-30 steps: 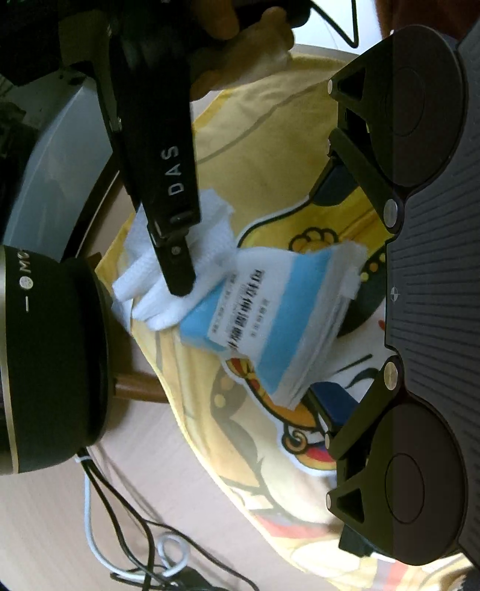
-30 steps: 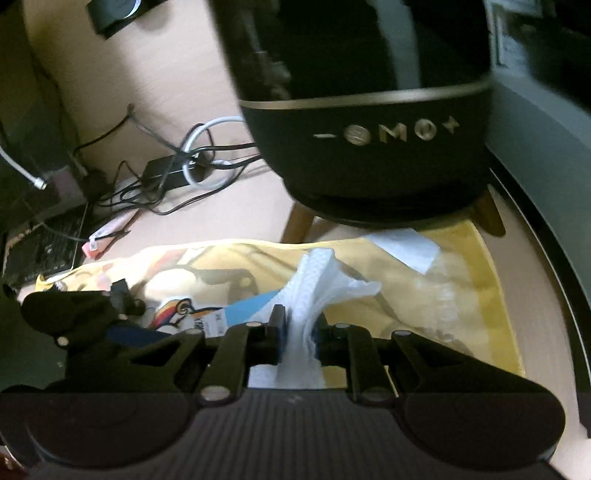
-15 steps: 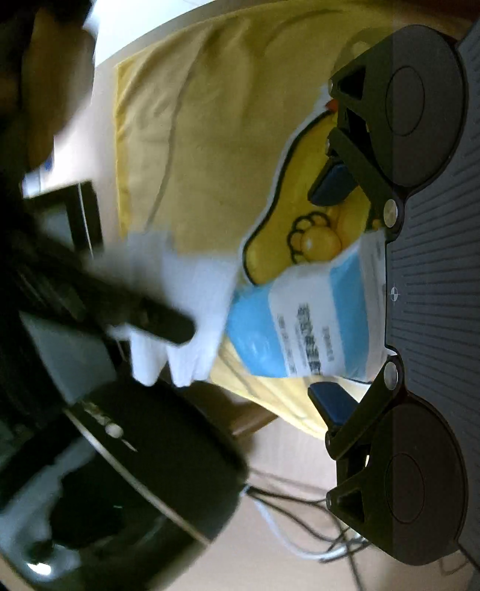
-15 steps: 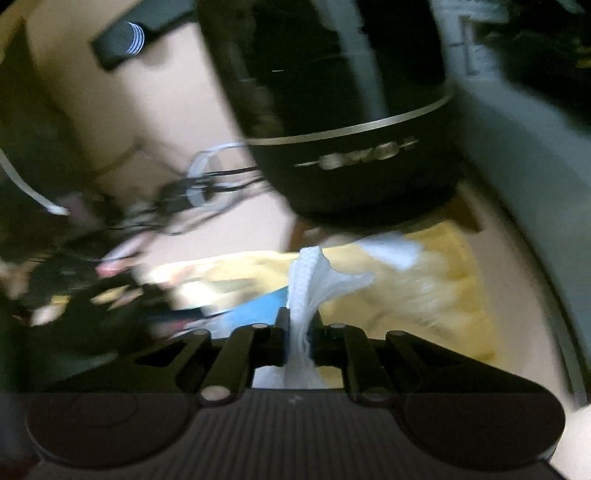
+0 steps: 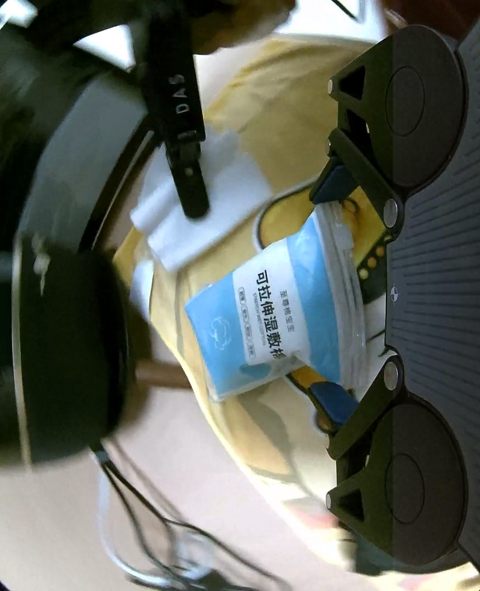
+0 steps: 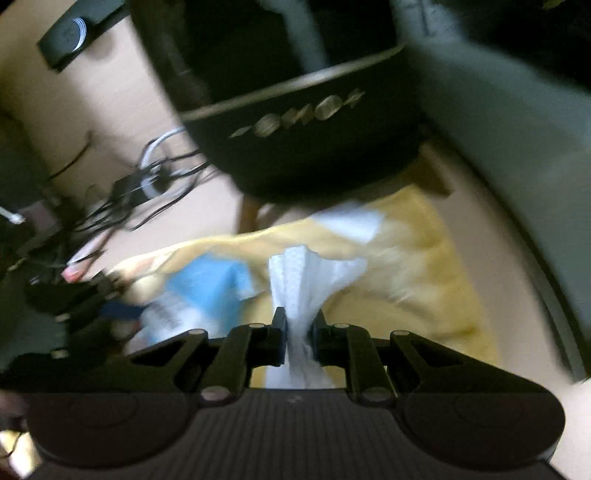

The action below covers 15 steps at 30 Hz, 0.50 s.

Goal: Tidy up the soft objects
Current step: 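Lift the blue packet with the left tool while the right tool holds the wipe beside it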

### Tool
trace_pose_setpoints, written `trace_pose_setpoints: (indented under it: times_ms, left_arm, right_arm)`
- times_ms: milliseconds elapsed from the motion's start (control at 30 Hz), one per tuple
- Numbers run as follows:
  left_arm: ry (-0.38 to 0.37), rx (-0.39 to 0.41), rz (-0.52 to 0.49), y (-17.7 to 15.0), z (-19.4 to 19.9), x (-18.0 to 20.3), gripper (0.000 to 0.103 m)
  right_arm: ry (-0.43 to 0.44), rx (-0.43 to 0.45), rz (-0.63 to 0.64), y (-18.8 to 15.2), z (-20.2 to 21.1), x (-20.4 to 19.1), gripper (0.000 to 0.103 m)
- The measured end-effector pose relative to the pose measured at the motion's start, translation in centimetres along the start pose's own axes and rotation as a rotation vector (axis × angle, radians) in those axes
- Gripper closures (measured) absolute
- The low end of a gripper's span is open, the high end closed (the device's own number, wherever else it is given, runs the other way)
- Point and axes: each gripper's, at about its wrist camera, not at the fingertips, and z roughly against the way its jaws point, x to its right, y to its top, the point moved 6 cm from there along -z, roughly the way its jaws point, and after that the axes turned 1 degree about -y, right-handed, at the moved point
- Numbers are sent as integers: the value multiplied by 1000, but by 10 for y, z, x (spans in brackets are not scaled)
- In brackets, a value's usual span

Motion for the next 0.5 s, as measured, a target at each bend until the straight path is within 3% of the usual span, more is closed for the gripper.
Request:
trace_pose_setpoints:
  times_ms: [133,300,400,500]
  left_arm:
    - [-69,20,132,4,11,-4,0]
    - [-72,11,47,6,-2,3,0]
    - [-76,-38,58,5,-17,3,0]
    - [-72,-35,60,10,-22,3,0]
  right_arm:
    - [5,16,-33,19,-18,4,86]
    - [97,-34,-53,23,-48,-14,86]
    - [175,-80,-60,13,-53,-26,87]
    - [266,-120,-109,2,-43,-30,87]
